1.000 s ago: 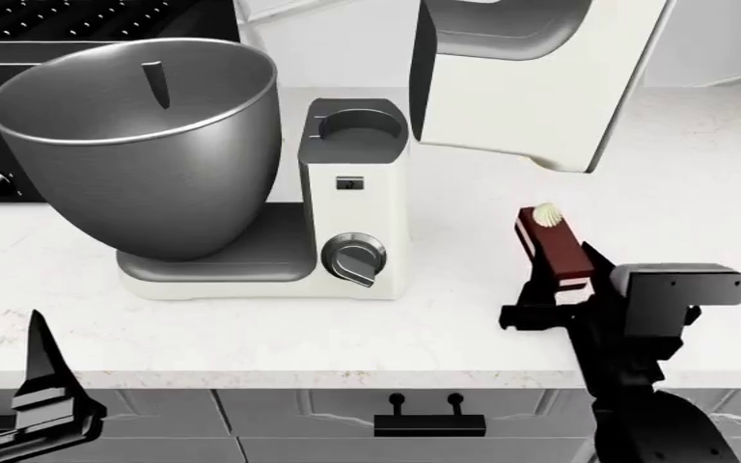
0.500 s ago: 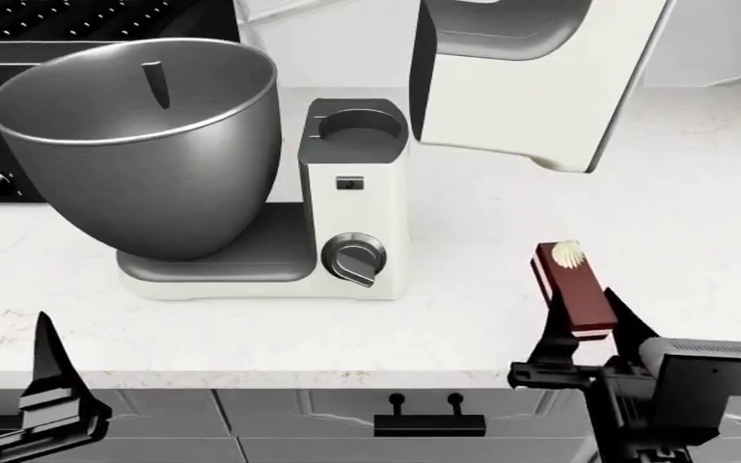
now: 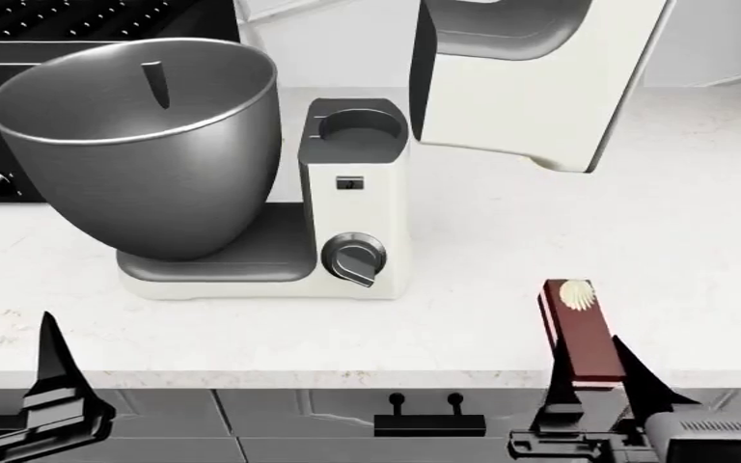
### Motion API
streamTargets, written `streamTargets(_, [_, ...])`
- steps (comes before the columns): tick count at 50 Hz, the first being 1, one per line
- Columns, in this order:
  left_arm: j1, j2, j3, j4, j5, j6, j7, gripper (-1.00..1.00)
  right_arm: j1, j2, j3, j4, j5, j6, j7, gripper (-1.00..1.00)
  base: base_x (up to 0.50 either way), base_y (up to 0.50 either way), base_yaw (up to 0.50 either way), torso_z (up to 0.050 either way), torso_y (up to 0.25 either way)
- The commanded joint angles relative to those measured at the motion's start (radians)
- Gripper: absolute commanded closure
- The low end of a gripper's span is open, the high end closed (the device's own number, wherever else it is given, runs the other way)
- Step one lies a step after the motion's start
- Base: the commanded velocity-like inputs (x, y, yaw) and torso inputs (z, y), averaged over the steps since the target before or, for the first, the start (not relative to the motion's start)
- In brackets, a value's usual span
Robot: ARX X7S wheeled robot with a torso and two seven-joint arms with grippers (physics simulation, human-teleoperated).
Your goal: Place the cake in the stand mixer bowl.
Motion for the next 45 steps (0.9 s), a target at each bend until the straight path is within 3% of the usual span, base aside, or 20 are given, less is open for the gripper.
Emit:
streamTargets(1, [-0.014,-0.002,0.011,0.007,0.0,-0.014,-0.004,-1.0,-0.192,0.008,-0.058,-0.006,0.012,-0.022,-0.026,1.0,0.0,0.0,0.0,0.0,0.0])
streamTargets(20, [-0.026,0.001,0.024,-0.001,0.0,-0.019,-0.001,-1.0,-0.341,0.003,-0.072,-0.032,0.012,-0.172,-0.047,1.0,0.0,0.0,0.0,-0.001,0.0])
streamTargets(27, [-0.031,0.004,0.028,-0.01,-0.001,-0.017,0.003,-1.0,-0.335,0.003,-0.095,-0.029,-0.017,-0.211,-0.05,1.0,0.0,0.0,0.0,0.0,0.0])
streamTargets(39, [-0.033,0.007,0.03,-0.016,-0.003,-0.012,0.007,-1.0,-0.377,0.015,-0.12,-0.055,-0.082,-0.421,-0.076,1.0,0.0,0.0,0.0,-0.001,0.0])
streamTargets(45, [-0.029,0.007,0.025,-0.015,-0.004,-0.009,0.007,-1.0,-0.369,0.039,-0.152,-0.122,-0.103,-0.433,-0.105,1.0,0.0,0.0,0.0,0.0,0.0])
